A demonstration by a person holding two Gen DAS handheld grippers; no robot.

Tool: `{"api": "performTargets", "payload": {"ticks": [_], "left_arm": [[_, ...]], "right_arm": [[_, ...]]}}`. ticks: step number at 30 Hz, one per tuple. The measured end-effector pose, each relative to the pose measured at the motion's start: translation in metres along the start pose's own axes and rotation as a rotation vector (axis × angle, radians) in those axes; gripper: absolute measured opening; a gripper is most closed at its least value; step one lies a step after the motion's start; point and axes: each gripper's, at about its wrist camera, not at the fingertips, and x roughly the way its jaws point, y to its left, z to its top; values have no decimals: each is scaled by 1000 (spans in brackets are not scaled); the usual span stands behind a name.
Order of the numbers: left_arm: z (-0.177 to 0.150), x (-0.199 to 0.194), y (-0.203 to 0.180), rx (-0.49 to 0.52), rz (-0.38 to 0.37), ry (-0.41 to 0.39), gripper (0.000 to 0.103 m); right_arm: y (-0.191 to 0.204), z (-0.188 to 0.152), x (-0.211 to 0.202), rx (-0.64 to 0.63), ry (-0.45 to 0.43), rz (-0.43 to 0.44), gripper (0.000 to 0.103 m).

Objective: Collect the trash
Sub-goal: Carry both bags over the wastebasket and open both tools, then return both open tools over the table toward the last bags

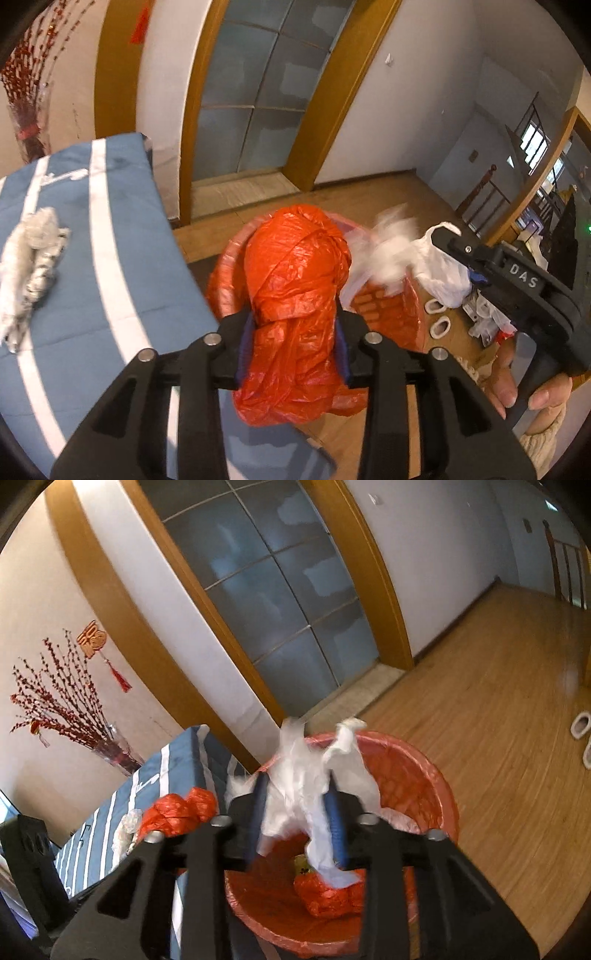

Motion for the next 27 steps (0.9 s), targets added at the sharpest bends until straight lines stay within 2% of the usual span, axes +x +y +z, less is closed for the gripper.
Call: {"api": "performTargets", "payload": {"ticks": [3,11,17,27], "left_arm": [[-2,12,-2,6,-2,24,40],[-13,18,8,3,-7,50,58],[-16,1,19,16,36,15,61],[-32,-42,63,-12,151,-37,61]], "right_arm": [[-4,-2,0,9,1,-11,37],[-8,-1,-5,20,-18,-32,37],[1,-3,-8,-9,-18,-28,37],[42,-14,-2,-100,3,3,37]]}}
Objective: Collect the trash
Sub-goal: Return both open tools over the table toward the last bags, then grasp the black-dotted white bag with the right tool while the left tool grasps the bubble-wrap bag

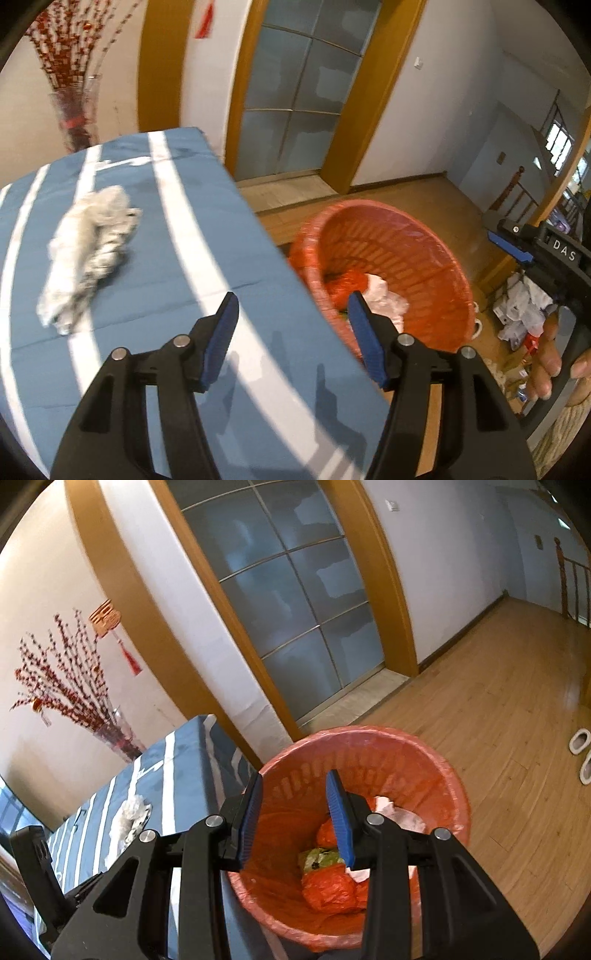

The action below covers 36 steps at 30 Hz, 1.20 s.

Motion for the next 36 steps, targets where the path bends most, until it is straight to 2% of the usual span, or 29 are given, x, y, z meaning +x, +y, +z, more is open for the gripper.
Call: {"api": "performTargets", "payload": {"ticks": [11,16,21,28,36], "left_arm": [[-10,-38,71,-56,149,-54,61],[-15,-61,115,-112,235,-93,61],[-20,-78,156,-175,306,-114,61],[-29,-96,201,-246,360,-128,61],[-34,-106,235,-295,398,-128,61]], "right_arm": [[63,-25,32,-125,96,74,37],[109,-44,55,-196,156,126,35],[168,-68,90,-269,241,181,28],[221,-83,142,-217,339,239,27],[243,-98,174,-206,414,204,27]]}}
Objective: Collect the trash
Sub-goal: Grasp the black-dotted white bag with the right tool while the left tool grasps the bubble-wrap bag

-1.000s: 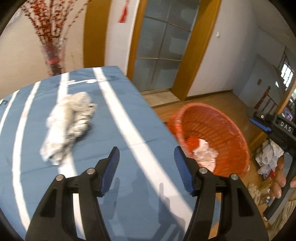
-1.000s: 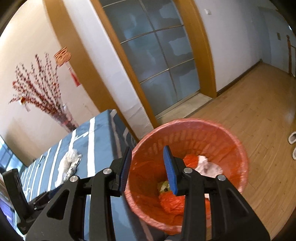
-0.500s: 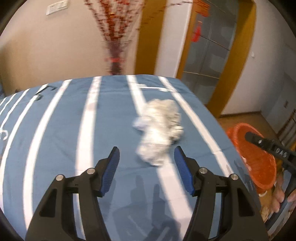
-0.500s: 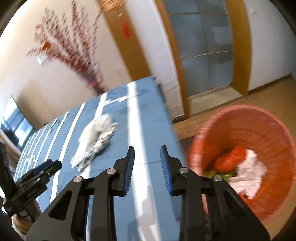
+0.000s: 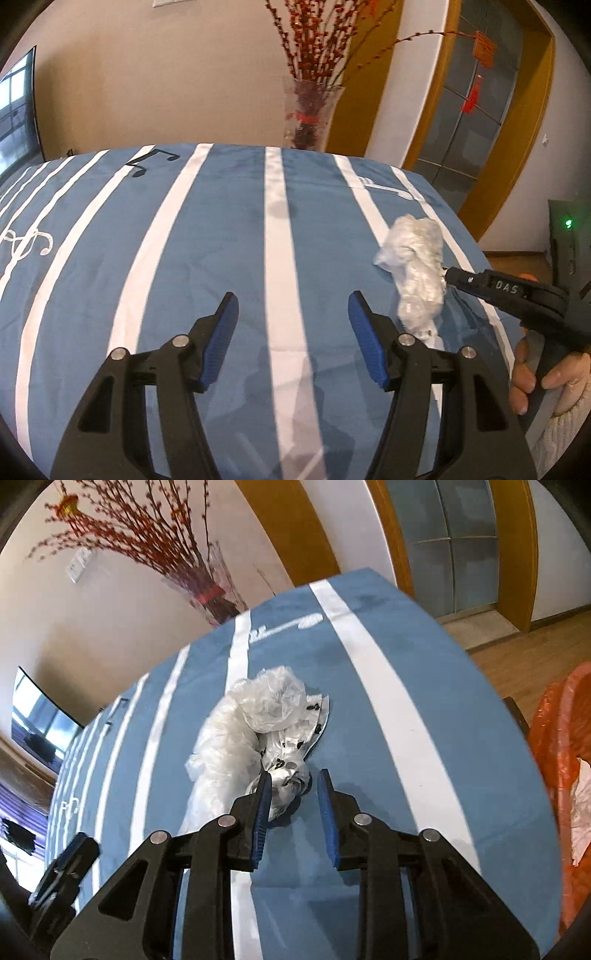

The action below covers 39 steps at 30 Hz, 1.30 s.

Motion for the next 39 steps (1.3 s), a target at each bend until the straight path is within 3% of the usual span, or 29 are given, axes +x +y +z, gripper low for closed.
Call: {"api": "performTargets", "payload": {"ticks": [1,3,6,12,20,26,29,34,36,37,39], "left_arm": [[0,0,2,-3,1,1,61],[0,1,4,-5,3,2,61],[1,3,1,1,0,7,62],[7,11,-20,19,-28,12,62],[23,37,-86,92,-90,33,66],[35,65,-120,139,-59,41,72],[37,81,-129,147,-53,78,77],[37,108,-134,145,-25,142,77],[35,115,-135,137,-30,160,72],[35,118,-136,134,-37,172,58],[34,119,-139,142,-41,165,41]], "right_arm": [[1,-2,2,-4,4,0,27],[7,-6,3,-45,-4,-11,11],[10,-10,-10,-98,-45,-44,6],[-14,-4,-54,-112,-152,-135,5],[-71,-4,-117,-62,-268,-228,5],[-105,-13,-161,-27,-344,-262,5],[-124,-18,-188,-8,-394,-291,6],[-155,-27,-228,34,-462,-365,6],[-165,-29,-235,59,-471,-371,6],[-172,-31,-240,78,-476,-372,6],[-181,-34,-244,104,-481,-370,6]]}}
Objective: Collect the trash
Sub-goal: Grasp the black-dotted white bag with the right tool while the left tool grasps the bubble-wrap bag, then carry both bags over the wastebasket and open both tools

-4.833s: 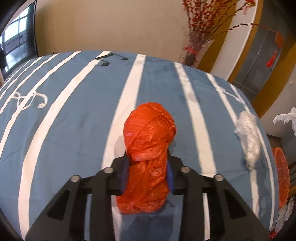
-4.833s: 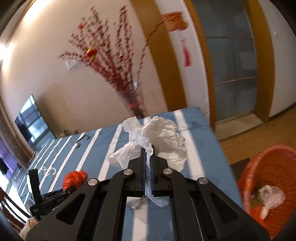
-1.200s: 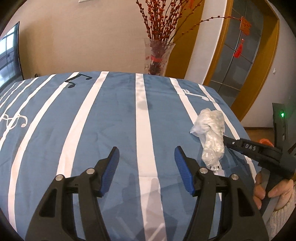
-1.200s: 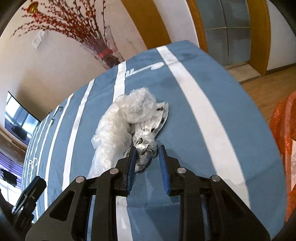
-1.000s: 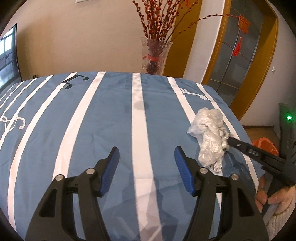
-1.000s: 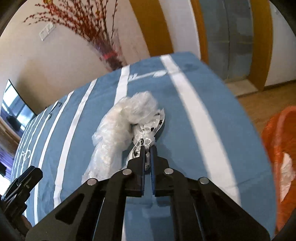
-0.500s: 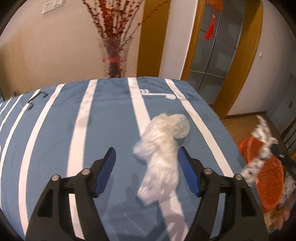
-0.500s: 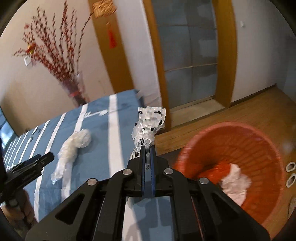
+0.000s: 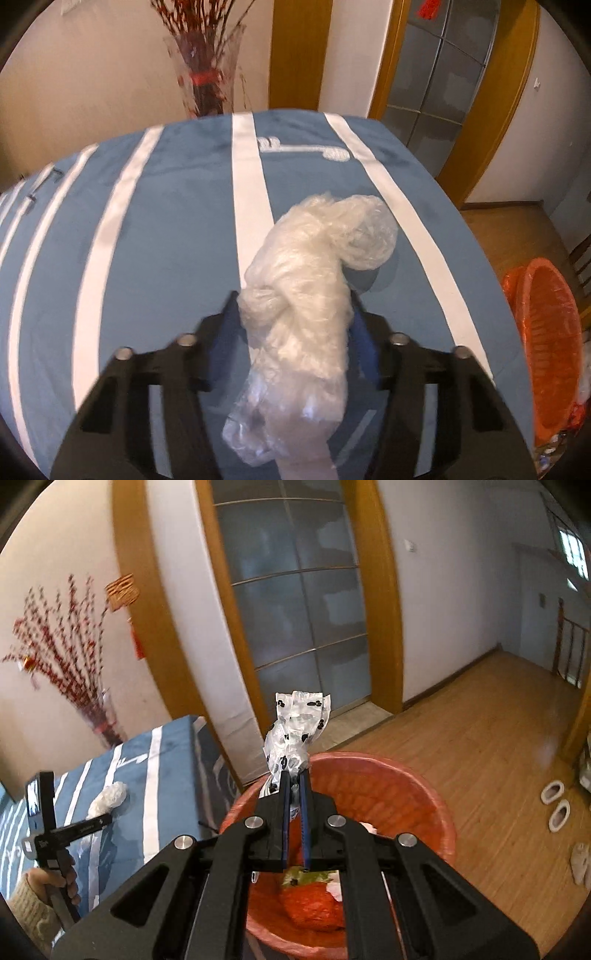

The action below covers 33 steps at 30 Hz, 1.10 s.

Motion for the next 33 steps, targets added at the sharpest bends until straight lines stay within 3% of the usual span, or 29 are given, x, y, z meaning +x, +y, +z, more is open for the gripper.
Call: {"api": "performTargets", "payload": {"ticks": [2,5,17,24,33], "left_arm": [[-1,-2,-1,-6,-22,1,27],[-4,-12,-8,9,-57,-21,23],[-13,-74,-74,76,-264,-97,22],[-26,-97,-133,143,-397,-91,22],[-40,-100,-189,192,-479,-56,23]], "right_arm": [[-3,0,0,7,-2,-7,6],[-5,-2,-1,12,-4,-7,6],[-10,-1,-14,16,-42,-7,6],[-18,4,-21,21,-77,-28,6],[-30,9,-35,37,-137,-54,6]]}}
